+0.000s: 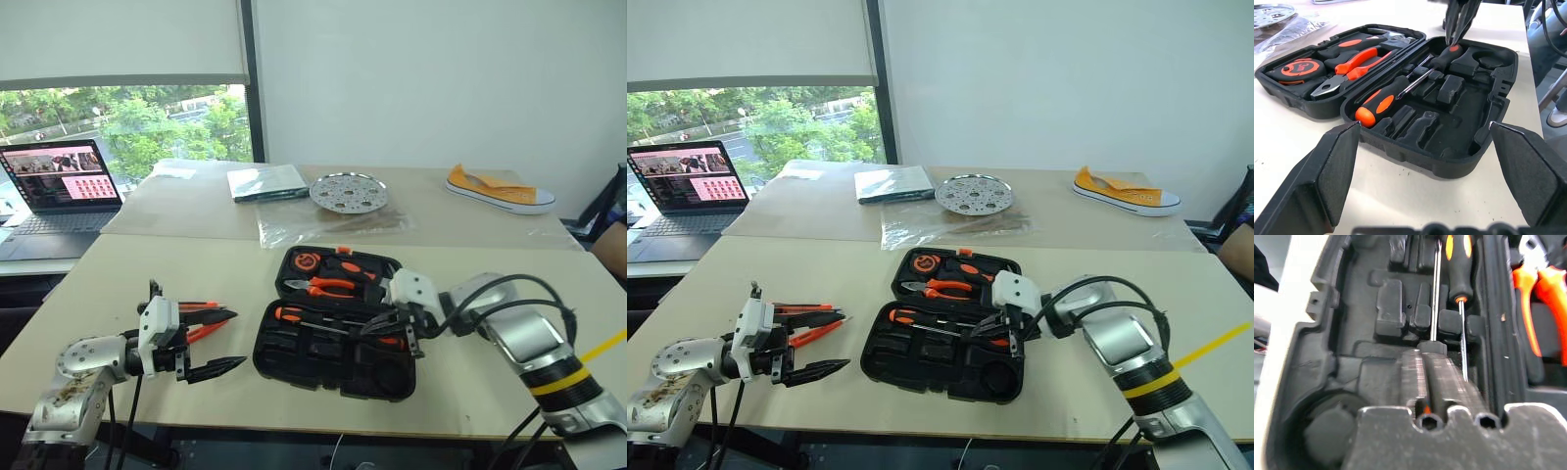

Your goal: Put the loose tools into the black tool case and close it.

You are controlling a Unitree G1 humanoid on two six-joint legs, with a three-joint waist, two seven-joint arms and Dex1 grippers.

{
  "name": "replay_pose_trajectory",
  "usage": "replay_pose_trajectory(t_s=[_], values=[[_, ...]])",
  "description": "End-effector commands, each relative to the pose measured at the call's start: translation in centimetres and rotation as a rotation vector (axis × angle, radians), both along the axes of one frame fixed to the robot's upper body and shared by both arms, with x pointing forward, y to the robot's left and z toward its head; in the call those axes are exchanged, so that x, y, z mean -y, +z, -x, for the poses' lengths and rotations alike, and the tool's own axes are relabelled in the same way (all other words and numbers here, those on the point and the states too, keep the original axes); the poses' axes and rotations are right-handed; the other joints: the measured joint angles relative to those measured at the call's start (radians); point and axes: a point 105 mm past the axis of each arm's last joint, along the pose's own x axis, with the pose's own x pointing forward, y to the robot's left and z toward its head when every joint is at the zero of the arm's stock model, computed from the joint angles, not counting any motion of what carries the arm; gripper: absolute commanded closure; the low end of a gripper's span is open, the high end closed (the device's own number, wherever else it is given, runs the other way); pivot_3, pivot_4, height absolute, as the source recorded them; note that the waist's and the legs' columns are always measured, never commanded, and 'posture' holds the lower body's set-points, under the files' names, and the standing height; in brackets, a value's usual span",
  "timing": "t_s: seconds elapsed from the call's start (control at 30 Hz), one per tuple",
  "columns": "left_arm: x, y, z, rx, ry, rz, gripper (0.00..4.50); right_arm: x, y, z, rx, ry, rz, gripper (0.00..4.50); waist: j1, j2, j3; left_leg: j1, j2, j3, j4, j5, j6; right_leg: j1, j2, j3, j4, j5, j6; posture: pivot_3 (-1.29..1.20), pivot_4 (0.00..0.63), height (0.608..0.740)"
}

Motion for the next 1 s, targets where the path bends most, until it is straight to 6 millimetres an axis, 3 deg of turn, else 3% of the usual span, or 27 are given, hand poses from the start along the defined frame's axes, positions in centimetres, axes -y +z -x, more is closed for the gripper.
replay_pose_trajectory(t_s=[0.03,0.33,0.43,0.57,0.67,0.77,0.87,1.0], values=[[-0.1,0.4,0.1,0.029,0.004,-0.014,0.0,-0.1,-0.3,-0.9,0.052,-0.028,0.019,4.45,0.001,0.0,0.0,0.0,0.0,0.0,0.0,0.0,0.0,0.0,0.0,0.0,0.0,0.0,0.0,0.0,0.15,0.74],[-0.9,0.4,0.4,0.027,0.066,-0.025,0.0,-0.5,-2.6,-1.0,-0.01,-0.036,0.092,4.45,-0.003,0.0,0.0,0.004,0.001,0.001,0.0,0.001,-0.001,0.003,0.0,0.001,0.001,0.0,-0.001,0.0,0.15,0.74],[-1.5,0.4,0.5,0.026,0.115,-0.021,0.0,-1.2,-2.0,-0.7,-0.004,-0.02,0.049,4.45,-0.005,-0.001,-0.001,0.004,0.001,0.001,0.0,0.001,-0.001,0.003,0.0,0.001,0.001,0.0,-0.001,0.0,0.15,0.74],[-4.0,0.2,1.0,0.034,0.253,-0.007,0.0,-1.0,1.7,-0.5,0.104,-0.016,-0.17,4.45,-0.006,-0.001,-0.001,0.004,0.002,0.001,-0.001,0.001,-0.002,0.002,0.0,0.001,0.001,0.0,-0.003,0.0,0.15,0.74],[-7.4,-0.1,2.2,0.032,0.412,-0.008,0.0,0.7,4.5,0.9,0.114,-0.055,-0.388,3.7,-0.003,0.0,0.0,0.003,0.002,0.001,-0.003,0.001,-0.003,-0.001,0.001,0.001,0.001,0.0,-0.003,0.0,0.15,0.74],[-11.1,-1.4,4.0,-0.006,0.57,-0.052,0.0,3.2,4.4,2.2,0.125,-0.116,-0.43,2.69,0.002,0.0,0.0,0.002,0.002,0.001,-0.003,0.0,-0.002,-0.001,0.0,-0.001,0.0,0.0,-0.003,0.0,0.15,0.74],[-16.0,-3.2,7.3,-0.104,0.779,-0.072,0.0,6.5,4.2,4.6,0.218,-0.188,-0.58,1.63,0.006,-0.002,-0.001,0.003,0.002,0.0,-0.004,-0.002,-0.001,0.001,-0.001,-0.001,-0.002,-0.001,-0.002,0.0,0.15,0.74],[-16.6,-2.9,7.9,-0.118,0.81,-0.052,0.0,8.0,2.7,6.9,0.254,-0.268,-0.631,0.13,0.014,-0.001,-0.001,0.003,0.002,0.001,-0.003,-0.004,-0.001,0.001,0.0,-0.001,-0.002,-0.002,-0.001,0.0,0.15,0.74]])
